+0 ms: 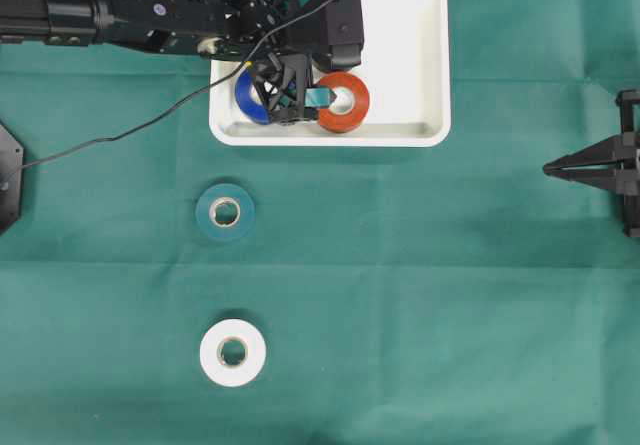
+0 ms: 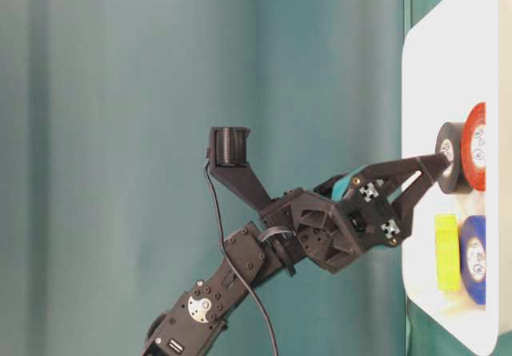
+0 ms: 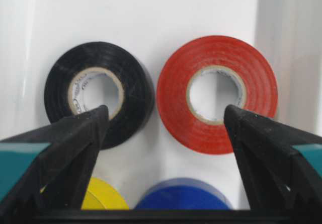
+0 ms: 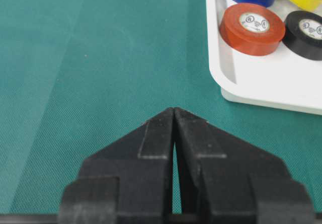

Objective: Put the tape into the white case with the left arm.
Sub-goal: 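Open the left gripper, release the red tape, and withdraw left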

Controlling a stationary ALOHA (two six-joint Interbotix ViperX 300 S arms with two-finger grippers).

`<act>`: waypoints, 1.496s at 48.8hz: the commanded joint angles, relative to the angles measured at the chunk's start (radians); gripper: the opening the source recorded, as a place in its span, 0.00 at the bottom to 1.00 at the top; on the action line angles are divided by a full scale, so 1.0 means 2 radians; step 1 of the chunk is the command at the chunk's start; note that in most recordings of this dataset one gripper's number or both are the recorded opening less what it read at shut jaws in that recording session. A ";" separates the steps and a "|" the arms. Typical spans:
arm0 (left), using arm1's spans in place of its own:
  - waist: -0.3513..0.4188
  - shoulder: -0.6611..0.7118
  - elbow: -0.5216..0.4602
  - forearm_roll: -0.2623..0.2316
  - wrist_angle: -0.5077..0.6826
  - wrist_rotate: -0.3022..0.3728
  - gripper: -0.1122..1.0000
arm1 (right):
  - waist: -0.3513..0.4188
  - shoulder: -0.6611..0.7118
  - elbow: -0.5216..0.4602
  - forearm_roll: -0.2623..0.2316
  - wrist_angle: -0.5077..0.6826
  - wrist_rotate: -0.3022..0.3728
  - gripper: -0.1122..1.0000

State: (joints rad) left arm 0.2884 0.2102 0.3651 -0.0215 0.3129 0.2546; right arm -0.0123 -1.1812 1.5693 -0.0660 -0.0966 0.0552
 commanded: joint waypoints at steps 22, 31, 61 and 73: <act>-0.015 -0.136 0.090 -0.002 -0.004 -0.004 0.97 | -0.001 0.004 -0.006 0.000 -0.005 0.001 0.02; -0.020 -0.184 0.136 -0.002 -0.007 -0.010 0.97 | -0.001 0.003 -0.006 0.000 -0.005 0.001 0.02; -0.021 -0.374 0.307 -0.002 -0.057 -0.019 0.97 | -0.001 0.003 -0.006 0.000 -0.005 0.001 0.02; -0.021 -0.439 0.357 -0.003 -0.062 -0.025 0.97 | -0.001 0.003 -0.006 0.000 -0.005 0.001 0.02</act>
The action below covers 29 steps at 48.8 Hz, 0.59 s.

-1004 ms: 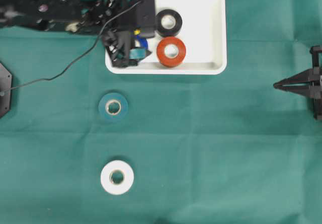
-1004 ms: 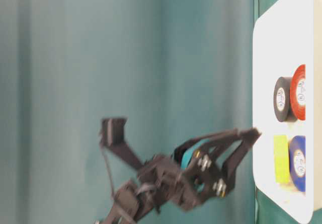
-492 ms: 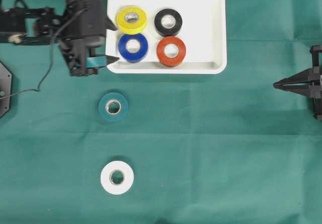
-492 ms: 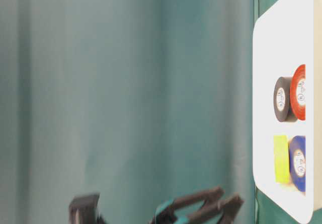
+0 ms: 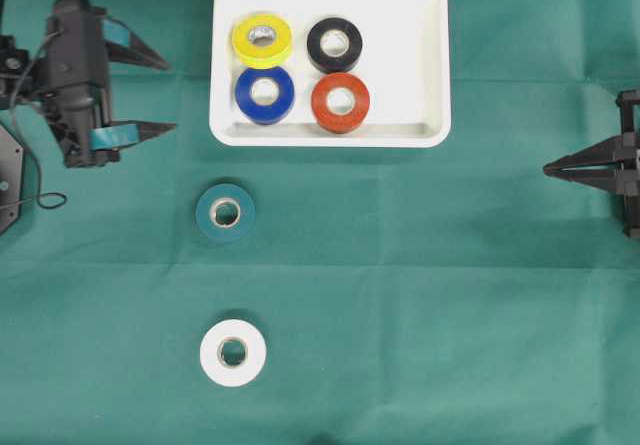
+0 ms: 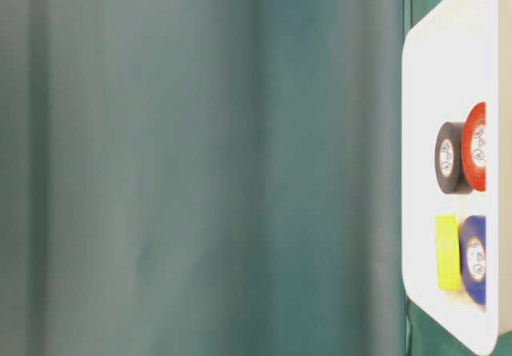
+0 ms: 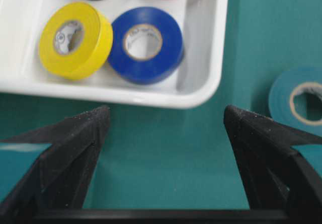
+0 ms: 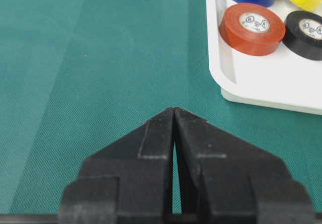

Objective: Put the tape into the white case with the left arm.

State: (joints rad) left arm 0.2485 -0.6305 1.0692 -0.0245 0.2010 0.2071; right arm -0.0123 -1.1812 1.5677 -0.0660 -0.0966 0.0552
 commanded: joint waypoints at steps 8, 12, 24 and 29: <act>-0.001 -0.061 0.032 -0.001 -0.007 -0.001 0.97 | -0.001 0.003 -0.005 0.000 -0.005 0.001 0.02; -0.001 -0.079 0.038 -0.002 -0.004 -0.002 0.97 | -0.001 0.003 -0.005 0.000 -0.005 0.001 0.02; -0.001 -0.105 0.054 -0.002 -0.002 -0.002 0.97 | -0.001 0.003 -0.005 -0.001 -0.005 0.001 0.02; -0.008 -0.104 0.057 -0.002 -0.002 -0.002 0.97 | -0.001 0.003 -0.005 0.000 -0.005 0.001 0.02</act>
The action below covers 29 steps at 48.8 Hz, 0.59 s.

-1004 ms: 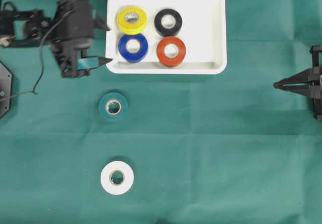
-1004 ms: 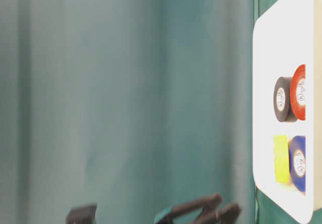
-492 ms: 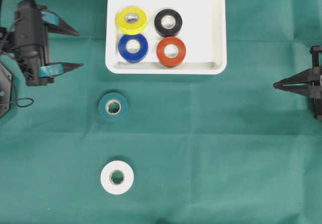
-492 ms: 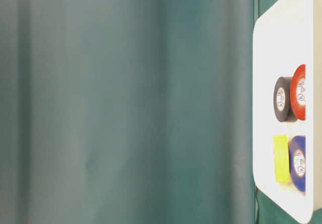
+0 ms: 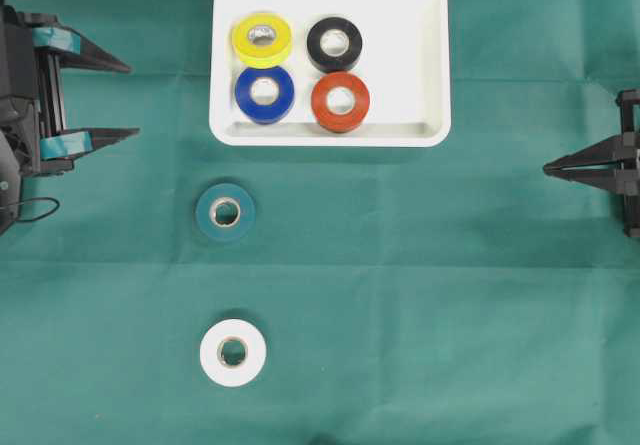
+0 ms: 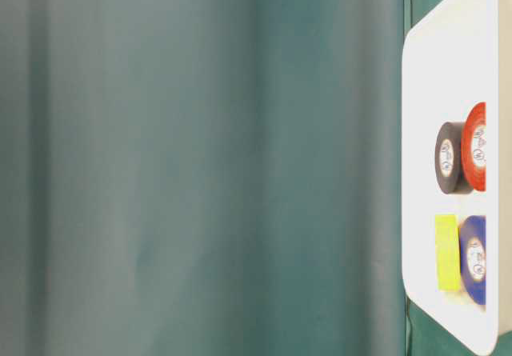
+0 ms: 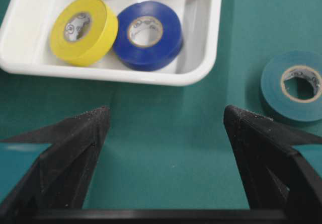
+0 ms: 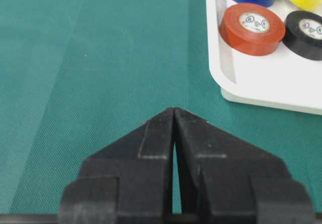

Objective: Put the tape into the white case with the left arm.

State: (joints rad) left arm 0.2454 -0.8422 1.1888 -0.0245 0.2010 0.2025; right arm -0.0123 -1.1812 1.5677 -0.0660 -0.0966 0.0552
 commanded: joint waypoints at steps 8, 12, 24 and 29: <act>-0.046 0.000 -0.002 -0.002 -0.002 -0.001 0.97 | -0.001 0.003 -0.005 0.000 -0.005 0.001 0.02; -0.072 -0.003 -0.003 -0.002 -0.002 -0.002 0.97 | -0.001 0.003 -0.005 0.000 -0.005 0.001 0.02; -0.127 -0.005 0.001 -0.002 -0.002 -0.055 0.97 | -0.001 0.003 -0.005 0.000 -0.005 0.001 0.02; -0.152 -0.005 0.003 -0.002 0.002 -0.077 0.96 | -0.001 0.003 -0.005 0.000 -0.005 0.001 0.02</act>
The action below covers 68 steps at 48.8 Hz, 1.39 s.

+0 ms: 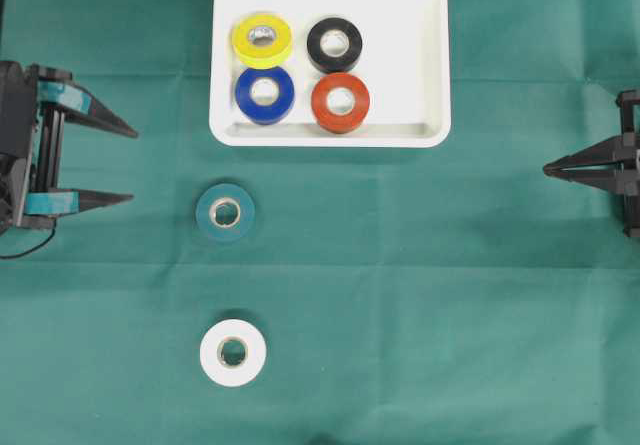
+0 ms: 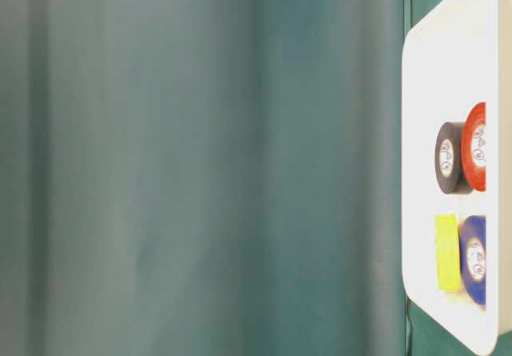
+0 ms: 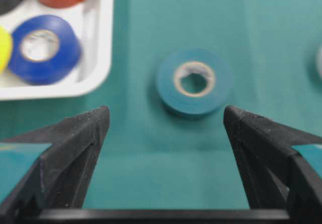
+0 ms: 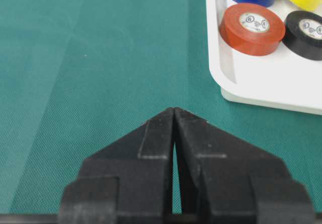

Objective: Put the tape into the white case with the left arm.

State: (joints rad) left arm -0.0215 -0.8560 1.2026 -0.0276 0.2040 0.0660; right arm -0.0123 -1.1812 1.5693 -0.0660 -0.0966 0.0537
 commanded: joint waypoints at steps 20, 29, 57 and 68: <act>-0.061 0.002 -0.001 -0.001 0.009 -0.039 0.96 | -0.001 0.003 -0.005 0.000 -0.005 0.002 0.02; -0.061 0.007 -0.001 0.000 0.009 -0.039 0.96 | -0.001 0.003 -0.005 0.000 -0.005 0.002 0.02; -0.061 0.071 -0.013 0.001 -0.024 -0.036 0.96 | -0.001 0.003 -0.005 0.000 -0.005 0.002 0.02; -0.063 0.145 -0.051 0.001 -0.028 -0.035 0.96 | -0.001 0.003 -0.006 -0.001 -0.005 0.002 0.02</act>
State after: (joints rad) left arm -0.1427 -0.6059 1.1443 -0.0261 0.1565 -0.0061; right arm -0.0123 -1.1812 1.5693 -0.0660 -0.0966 0.0552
